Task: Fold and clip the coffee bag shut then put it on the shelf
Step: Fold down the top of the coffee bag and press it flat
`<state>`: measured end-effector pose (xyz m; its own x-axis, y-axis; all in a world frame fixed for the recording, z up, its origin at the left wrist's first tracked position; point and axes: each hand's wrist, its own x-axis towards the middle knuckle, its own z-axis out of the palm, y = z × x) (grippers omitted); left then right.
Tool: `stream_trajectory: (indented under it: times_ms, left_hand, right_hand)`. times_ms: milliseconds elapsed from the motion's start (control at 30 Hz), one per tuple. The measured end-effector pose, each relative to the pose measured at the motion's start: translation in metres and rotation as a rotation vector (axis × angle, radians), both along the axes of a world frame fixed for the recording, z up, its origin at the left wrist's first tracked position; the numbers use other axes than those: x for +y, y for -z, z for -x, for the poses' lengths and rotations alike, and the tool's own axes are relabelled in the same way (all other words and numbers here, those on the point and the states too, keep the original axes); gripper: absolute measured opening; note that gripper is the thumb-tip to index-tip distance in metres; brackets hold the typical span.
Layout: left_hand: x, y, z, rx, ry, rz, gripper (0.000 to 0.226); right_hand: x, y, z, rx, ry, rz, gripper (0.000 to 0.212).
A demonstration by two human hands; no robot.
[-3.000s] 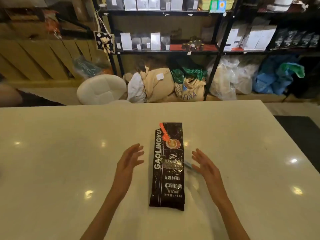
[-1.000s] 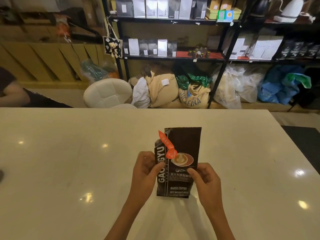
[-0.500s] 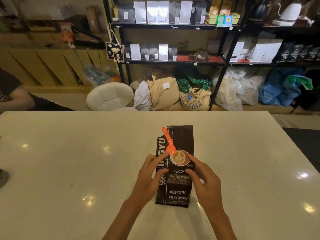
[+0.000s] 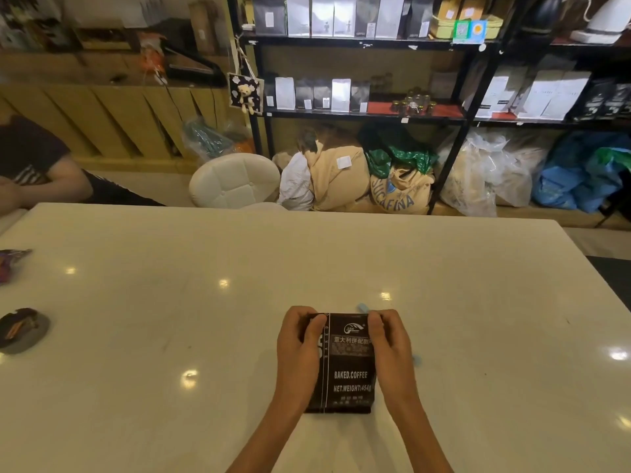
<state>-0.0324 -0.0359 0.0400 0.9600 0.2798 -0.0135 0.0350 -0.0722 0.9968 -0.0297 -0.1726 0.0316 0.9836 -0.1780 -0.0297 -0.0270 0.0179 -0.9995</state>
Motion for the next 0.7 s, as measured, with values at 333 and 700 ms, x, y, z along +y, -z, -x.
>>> stream_trajectory:
  times_ms: [333,700]
  left_hand:
    - [0.024,-0.005,0.002,-0.048,-0.07,0.025,0.02]
    - [0.054,0.015,-0.005,-0.046,-0.064,0.112,0.02]
  right_hand:
    - [0.069,0.001,-0.004,-0.145,0.198,0.175,0.024]
    - [0.086,0.023,0.008,-0.099,0.177,0.362,0.039]
